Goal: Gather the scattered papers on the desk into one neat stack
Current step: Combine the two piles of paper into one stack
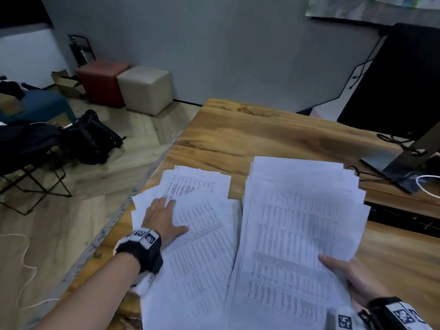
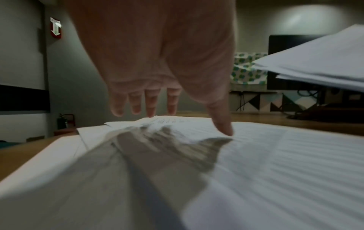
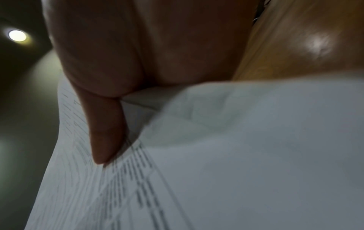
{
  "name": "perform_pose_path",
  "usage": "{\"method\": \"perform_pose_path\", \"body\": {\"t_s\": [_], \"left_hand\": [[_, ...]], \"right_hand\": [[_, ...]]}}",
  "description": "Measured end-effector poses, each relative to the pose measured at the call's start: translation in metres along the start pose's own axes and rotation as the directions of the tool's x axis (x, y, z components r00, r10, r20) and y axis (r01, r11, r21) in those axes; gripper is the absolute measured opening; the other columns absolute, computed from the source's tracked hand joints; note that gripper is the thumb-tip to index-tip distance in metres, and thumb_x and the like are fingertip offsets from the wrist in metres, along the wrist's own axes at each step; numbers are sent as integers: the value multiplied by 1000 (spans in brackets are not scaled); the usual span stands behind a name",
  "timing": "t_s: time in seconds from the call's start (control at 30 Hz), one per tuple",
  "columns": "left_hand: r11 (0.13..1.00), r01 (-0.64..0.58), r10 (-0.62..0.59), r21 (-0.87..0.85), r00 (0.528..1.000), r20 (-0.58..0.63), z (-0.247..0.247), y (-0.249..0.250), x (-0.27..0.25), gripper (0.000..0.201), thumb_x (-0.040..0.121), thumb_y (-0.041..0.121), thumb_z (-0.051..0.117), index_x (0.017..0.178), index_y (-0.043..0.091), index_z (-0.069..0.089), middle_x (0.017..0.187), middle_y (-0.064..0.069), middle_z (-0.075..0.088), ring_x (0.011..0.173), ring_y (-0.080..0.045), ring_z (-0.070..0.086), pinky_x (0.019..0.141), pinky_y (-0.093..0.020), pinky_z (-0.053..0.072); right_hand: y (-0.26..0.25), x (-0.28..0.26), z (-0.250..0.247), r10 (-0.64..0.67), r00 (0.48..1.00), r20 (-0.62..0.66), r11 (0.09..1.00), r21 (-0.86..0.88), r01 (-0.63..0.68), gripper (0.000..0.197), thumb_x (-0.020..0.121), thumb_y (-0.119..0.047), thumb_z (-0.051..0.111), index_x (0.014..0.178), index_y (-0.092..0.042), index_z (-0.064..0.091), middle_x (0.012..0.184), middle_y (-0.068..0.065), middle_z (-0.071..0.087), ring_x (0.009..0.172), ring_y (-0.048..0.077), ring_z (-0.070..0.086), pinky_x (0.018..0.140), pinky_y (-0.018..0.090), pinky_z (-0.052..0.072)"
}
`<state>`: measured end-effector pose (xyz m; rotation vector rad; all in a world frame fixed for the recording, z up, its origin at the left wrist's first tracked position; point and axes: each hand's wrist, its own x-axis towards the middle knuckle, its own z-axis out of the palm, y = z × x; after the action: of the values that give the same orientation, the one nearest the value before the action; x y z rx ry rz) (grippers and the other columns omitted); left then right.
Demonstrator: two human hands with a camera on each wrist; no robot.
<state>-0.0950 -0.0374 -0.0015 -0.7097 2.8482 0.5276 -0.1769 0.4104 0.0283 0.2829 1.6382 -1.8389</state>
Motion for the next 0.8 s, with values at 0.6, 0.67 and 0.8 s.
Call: {"method": "perform_pose_path", "body": {"t_s": [0.6,0.67,0.8], "left_hand": [[993,73,-60,-89,987,146,-22,-18,51,16,74,17,70,90,15,66,96,-3,70,84,-25,65,74,-30,53],[998,44,-35,-51,985,168,-25,-19,52,39,81,16,67,120,20,65,122,-3,67,110,-26,63,91,-30,50],[999,-50,46,12,978,204,-32,2,56,42,87,2,50,118,26,66,112,-4,71,102,-30,68,84,-35,56]], "right_hand": [[-5,-17,-5,-29,995,-91,999,17,31,28,90,7,54,117,0,61,107,26,74,93,42,73,70,47,63],[-5,-17,-5,-21,995,-95,1000,13,22,28,90,6,55,118,0,60,107,26,74,93,43,72,71,47,62],[-6,-17,-7,-4,995,-102,1000,29,7,27,92,5,54,118,1,59,105,27,74,91,43,73,67,46,63]]}}
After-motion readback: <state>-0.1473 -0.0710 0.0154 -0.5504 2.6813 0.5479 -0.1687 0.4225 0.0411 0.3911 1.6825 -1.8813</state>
